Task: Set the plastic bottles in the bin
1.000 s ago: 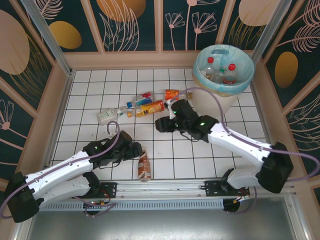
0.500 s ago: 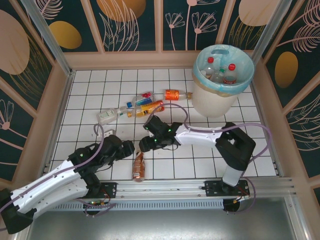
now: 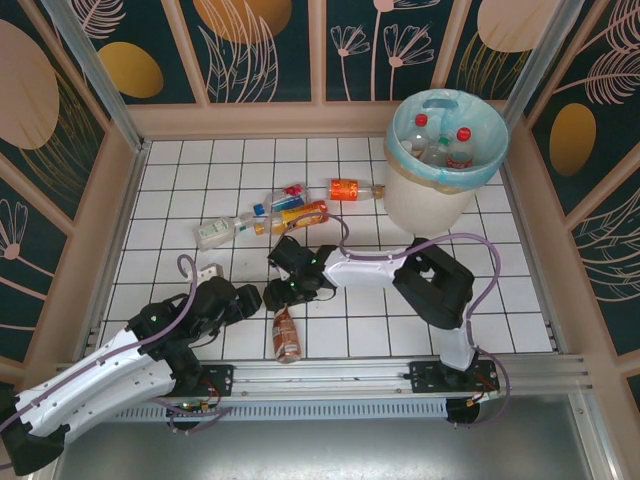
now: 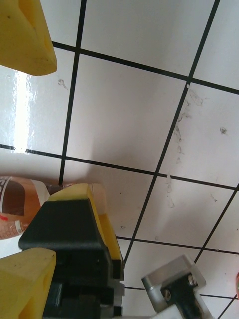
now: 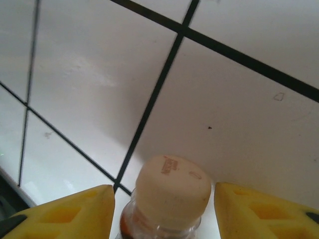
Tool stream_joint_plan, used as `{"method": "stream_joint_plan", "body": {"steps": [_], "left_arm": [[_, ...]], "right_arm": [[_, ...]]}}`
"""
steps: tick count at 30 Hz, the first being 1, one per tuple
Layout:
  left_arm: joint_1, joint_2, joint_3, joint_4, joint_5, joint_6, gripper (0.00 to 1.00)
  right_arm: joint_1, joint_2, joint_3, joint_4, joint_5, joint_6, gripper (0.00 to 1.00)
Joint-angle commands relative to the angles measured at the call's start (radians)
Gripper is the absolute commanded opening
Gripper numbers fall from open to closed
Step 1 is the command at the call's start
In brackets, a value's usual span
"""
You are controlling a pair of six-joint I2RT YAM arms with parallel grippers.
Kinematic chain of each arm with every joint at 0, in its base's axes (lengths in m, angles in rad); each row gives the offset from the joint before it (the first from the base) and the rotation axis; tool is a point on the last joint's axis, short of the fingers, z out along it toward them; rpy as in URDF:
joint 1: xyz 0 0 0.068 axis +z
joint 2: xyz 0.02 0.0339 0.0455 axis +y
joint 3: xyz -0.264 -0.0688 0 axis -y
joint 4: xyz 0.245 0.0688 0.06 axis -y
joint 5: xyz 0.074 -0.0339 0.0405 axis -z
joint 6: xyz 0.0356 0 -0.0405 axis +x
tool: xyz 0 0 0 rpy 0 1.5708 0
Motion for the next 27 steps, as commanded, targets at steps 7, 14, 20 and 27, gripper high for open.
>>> {"method": "stream_joint_plan", "body": {"steps": [7,14,20,27], "left_arm": [[-0.004,-0.007,0.022,-0.045,-0.047,0.018,0.90],[-0.004,-0.007,0.033,-0.039,-0.055,0.016,0.90],[-0.004,0.017,0.093,-0.019,-0.088,0.044,0.90],[-0.003,0.102,0.274,0.116,-0.199,0.202,0.88]], "right_arm": [[0.027,0.083,0.102,-0.158,0.042,-0.060,0.42],[0.024,0.063,0.151,-0.188,0.083,-0.087,0.31],[-0.029,-0.060,0.161,-0.135,0.035,-0.100,0.21],[-0.191,-0.337,0.206,-0.108,0.088,-0.197,0.14]]}}
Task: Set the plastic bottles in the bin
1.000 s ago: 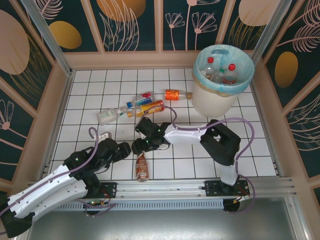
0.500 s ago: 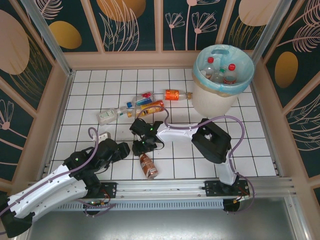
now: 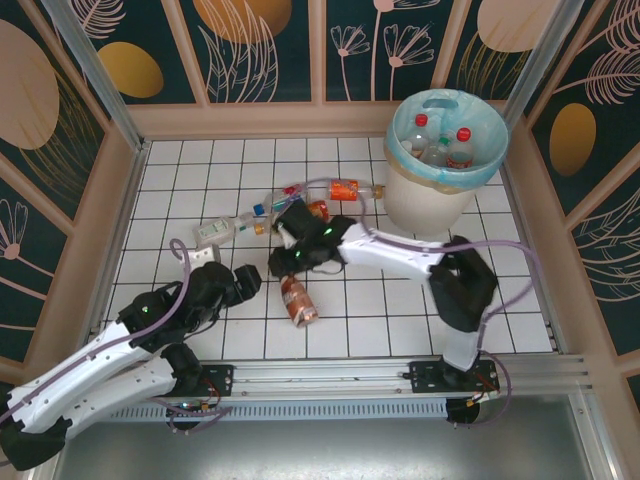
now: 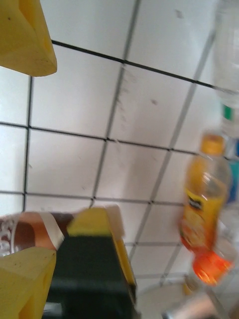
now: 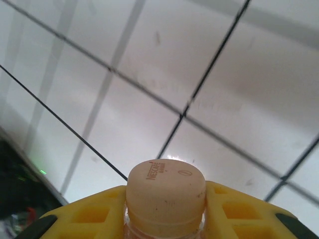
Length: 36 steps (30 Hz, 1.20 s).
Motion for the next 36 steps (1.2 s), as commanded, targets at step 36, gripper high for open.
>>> {"method": "stream_joint_plan", "body": {"steps": [36], "left_arm": [[-0.012,0.826,0.635,0.842,0.346,0.526,0.82]], "right_arm": [[-0.895,-0.453,-0.333,1.070,0.004,-0.468,0.00]]}}
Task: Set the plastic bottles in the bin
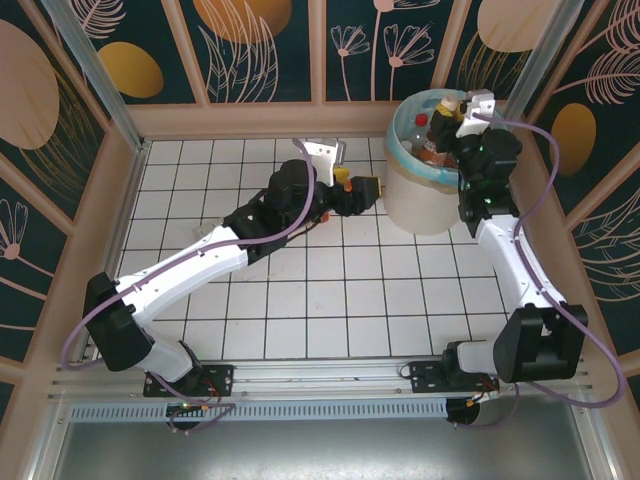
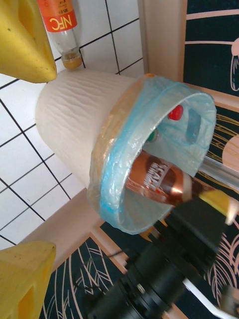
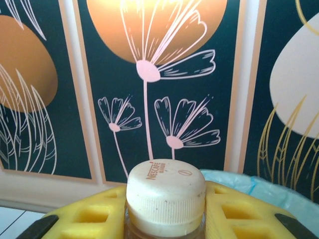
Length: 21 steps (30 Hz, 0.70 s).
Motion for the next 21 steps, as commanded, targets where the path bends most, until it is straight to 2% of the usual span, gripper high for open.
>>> {"method": "stream_joint_plan", "body": {"steps": [1,5,9,11,15,19,21], "left_arm": [[-0.005,-0.010,-0.032,0.061,-0.010,-0.012,0.82],[-0.004,-0.025,-0.079,0.079,-0.049,-0.020,0.83],[-0.004,-0.024,-0.090,0.071,-0.067,-0.017,0.83],[-0.005,-0.021,-0.089,0.068,-0.069,-0.016,0.83],[-0.005,-0.011,-0.092,0.070,-0.074,-0.022,0.84],[-0.005,-0.005,-0.095,0.073,-0.081,-0.029,0.85],[-0.006,-0.003,-0.095,0.074,-0.081,-0.031,0.85]], "right_arm": [[-0.010,0.010,-0.034,0.163,-0.074,0.042,0.00],[-0.010,0.046,-0.055,0.144,-0.123,0.030,0.04],[-0.015,0.069,-0.076,0.105,-0.110,0.006,0.06],[-0.022,0.080,-0.076,0.075,-0.103,-0.002,0.10],[-0.041,0.110,-0.056,0.018,-0.050,0.009,0.11],[-0.047,0.125,-0.004,-0.050,0.081,0.004,0.09],[-0.047,0.126,0.013,-0.049,0.073,-0.010,0.08]]}}
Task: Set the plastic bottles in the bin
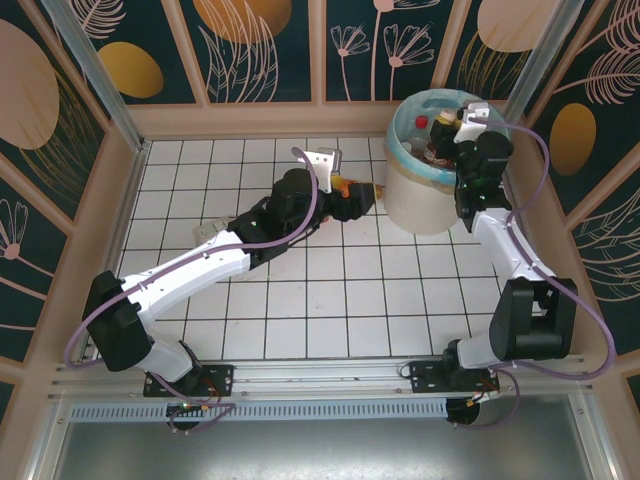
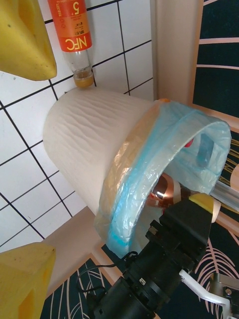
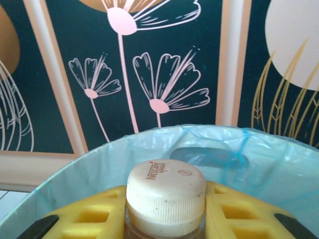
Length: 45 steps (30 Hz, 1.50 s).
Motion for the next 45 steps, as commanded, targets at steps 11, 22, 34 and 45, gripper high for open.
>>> {"method": "stream_joint_plan", "body": {"steps": [11,22,34,45], "left_arm": [[-0.006,0.018,0.021,0.016,-0.014,-0.011,0.86],[-0.005,-0.002,0.007,0.009,-0.039,-0.008,0.87],[-0.005,-0.032,-0.018,-0.038,-0.120,-0.017,0.87],[-0.005,-0.114,-0.113,-0.068,-0.200,-0.054,0.88]], "right_arm": [[-0.003,0.034,0.113,-0.136,0.005,-0.022,0.53],[0.002,0.004,0.224,-0.236,0.074,0.010,0.53],[0.079,-0.085,0.217,-0.318,0.053,0.026,0.51],[0.131,-0.122,0.308,-0.474,0.053,0.050,0.45]]}}
